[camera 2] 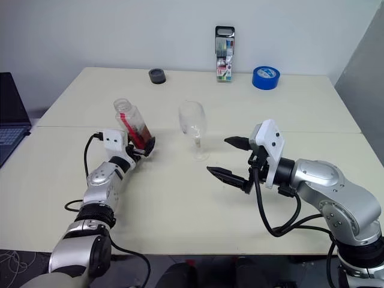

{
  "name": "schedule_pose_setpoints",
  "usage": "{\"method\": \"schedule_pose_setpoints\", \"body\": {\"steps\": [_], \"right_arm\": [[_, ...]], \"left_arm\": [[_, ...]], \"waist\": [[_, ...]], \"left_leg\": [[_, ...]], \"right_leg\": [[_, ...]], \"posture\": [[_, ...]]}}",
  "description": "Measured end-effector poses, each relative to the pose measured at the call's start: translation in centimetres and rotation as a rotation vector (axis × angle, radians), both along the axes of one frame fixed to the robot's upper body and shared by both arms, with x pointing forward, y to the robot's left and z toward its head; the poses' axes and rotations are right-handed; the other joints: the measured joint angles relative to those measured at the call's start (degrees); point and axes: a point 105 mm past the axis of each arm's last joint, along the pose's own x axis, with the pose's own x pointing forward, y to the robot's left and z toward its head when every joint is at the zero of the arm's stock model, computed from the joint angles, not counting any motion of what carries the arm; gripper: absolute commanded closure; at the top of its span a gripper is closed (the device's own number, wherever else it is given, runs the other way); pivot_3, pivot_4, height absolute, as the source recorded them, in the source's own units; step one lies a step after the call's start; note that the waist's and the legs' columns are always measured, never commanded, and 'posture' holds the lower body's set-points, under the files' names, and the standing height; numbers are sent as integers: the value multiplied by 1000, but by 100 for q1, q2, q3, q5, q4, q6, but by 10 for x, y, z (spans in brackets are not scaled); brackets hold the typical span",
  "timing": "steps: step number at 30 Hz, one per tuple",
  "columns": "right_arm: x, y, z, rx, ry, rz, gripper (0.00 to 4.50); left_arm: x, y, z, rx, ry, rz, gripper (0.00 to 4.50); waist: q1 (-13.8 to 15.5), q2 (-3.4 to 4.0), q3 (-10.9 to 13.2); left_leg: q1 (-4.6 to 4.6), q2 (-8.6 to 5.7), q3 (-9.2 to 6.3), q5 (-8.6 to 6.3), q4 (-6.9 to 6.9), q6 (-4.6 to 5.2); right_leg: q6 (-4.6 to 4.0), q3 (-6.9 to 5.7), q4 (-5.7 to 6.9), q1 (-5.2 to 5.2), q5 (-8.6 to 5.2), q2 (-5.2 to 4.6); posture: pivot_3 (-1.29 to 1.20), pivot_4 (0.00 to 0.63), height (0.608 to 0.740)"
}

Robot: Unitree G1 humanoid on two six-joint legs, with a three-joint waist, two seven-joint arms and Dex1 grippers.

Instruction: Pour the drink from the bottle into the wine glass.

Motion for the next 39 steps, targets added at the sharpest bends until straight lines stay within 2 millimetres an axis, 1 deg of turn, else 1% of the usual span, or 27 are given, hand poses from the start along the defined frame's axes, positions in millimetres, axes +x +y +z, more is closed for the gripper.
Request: {"method": "schedule_pose_setpoints", "body": {"steps": [3, 4, 5, 6, 11, 14, 15, 18, 20, 23, 26, 28, 30, 32, 34, 36, 39], "right_arm": [[1, -1, 1, 4, -3, -14, 0], [2, -1, 1, 4, -3, -16, 0], [2, -1, 1, 5, -4, -18, 0], [2, -1, 1, 6, -4, -19, 0], [2, -2, 1, 9, -11, -24, 0], [5, -4, 4, 10, -40, -53, 0], [7, -5, 5, 11, -57, -70, 0], [14, -7, 11, 49, -111, -128, 0], [17, -8, 14, 63, -139, -156, 0], [21, -7, 16, 85, -178, -189, 0], [27, -9, 17, 117, -198, -227, 0], [30, -8, 17, 134, -209, -244, 0], [31, -2, 15, 157, -210, -243, 0], [33, 2, 13, 169, -209, -247, 0], [32, 4, 14, 181, -215, -244, 0], [33, 5, 14, 180, -225, -250, 0], [33, 7, 14, 183, -230, -250, 0]], "left_arm": [[2, 0, 3, -2, -9, 0, 2372], [2, 0, 3, -3, -10, 1, 2602], [3, 0, 2, -3, -10, 2, 2759], [3, 0, 2, -3, -10, 2, 2808], [4, 0, 3, 14, -7, -1, 2813], [5, -7, 10, 70, -10, -37, 2813], [6, -12, 15, 103, -21, -63, 2813], [7, -30, 41, 246, -91, -162, 2813], [6, -37, 55, 325, -129, -204, 2813], [4, -41, 70, 438, -161, -249, 2813], [4, -41, 76, 540, -152, -283, 2813], [6, -43, 84, 603, -160, -294, 2813], [9, -46, 98, 694, -182, -307, 2813], [12, -52, 118, 756, -229, -311, 2813], [13, -56, 129, 794, -267, -315, 2813], [13, -63, 132, 851, -285, -335, 2813], [14, -70, 125, 933, -282, -371, 2813]], "waist": [[2, 0, 0], [1, 0, 0], [1, 0, 0], [1, 0, 0], [1, 0, 0], [4, -1, 1], [5, -4, 2], [6, -5, 3], [0, -5, 3], [-19, -5, 3], [-14, -5, 3], [-8, -5, 3], [-7, -7, 5], [-7, -7, 5], [-8, -7, 5], [-7, -7, 5], [-8, -6, 5]], "left_leg": [[0, -1, -1, 0, 0, 0], [0, -1, -1, 0, 0, 0], [-1, -1, -1, 0, 0, 0], [-1, -1, -2, 0, 0, 0], [-1, -1, -2, 1, 0, -1], [-4, -3, -4, 1, 1, -1], [-6, -3, -5, 1, 2, -2], [-7, -4, -7, 5, 1, -8], [-5, -4, -5, 11, 1, -20], [-2, -4, -3, 12, -1, -21], [-4, -6, -4, 12, 0, -20], [-6, -7, -5, 13, 1, -20], [-7, -9, -7, 13, 1, -20], [-8, -11, -7, 13, 1, -20], [-7, -13, -5, 13, 1, -20], [-7, -13, -6, 13, 1, -20], [-7, -12, -6, 13, 1, -20]], "right_leg": [[0, -1, 0, 0, 0, -1], [0, -1, 0, 0, 0, -1], [0, -2, 0, 0, 0, -1], [0, -2, 0, 0, 0, -1], [0, -3, 1, 0, 0, -1], [0, -5, 0, 0, 0, -3], [0, -6, 0, 0, 0, -3], [0, -6, 0, -2, 0, -2], [0, -4, 1, -2, 0, -2], [0, -2, 4, -3, 0, -1], [0, -3, 4, -3, 0, -2], [0, -4, 2, -3, 0, -2], [0, -7, 1, -4, -1, -2], [1, -7, 0, -4, -1, -3], [2, -4, 0, -4, -1, -4], [2, -5, 0, -4, -2, -4], [2, -6, 2, -6, -2, -3]], "posture": [[0, 150, 740], [0, 150, 740], [0, 150, 740], [0, 150, 740], [0, 150, 740], [0, 150, 740], [0, 150, 740], [0, 150, 740], [0, 150, 740], [0, 150, 740], [0, 150, 740], [0, 150, 740], [0, 150, 740], [0, 150, 740], [0, 150, 740], [0, 150, 740], [0, 150, 740]]}}
